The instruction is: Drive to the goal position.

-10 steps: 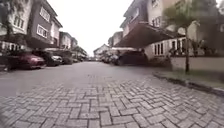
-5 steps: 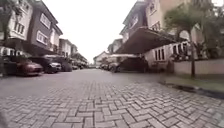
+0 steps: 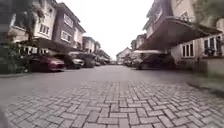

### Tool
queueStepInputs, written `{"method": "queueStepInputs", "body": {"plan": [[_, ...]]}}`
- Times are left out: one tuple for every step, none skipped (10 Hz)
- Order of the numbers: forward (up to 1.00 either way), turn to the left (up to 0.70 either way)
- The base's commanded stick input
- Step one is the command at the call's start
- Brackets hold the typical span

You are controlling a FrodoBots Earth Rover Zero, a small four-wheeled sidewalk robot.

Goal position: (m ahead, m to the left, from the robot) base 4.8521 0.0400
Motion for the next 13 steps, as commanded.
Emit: {"method": "queueStepInputs", "body": {"plan": [[0.7, 0.0], [0.7, 0.0], [0.7, 0.0], [0.7, 0.0], [0.7, 0.0], [0.7, 0.0], [0.7, 0.0], [0.7, 0.0], [0.7, 0.0], [0.7, 0.0], [0.7, 0.0], [0.7, 0.0], [0.7, 0.0]]}}
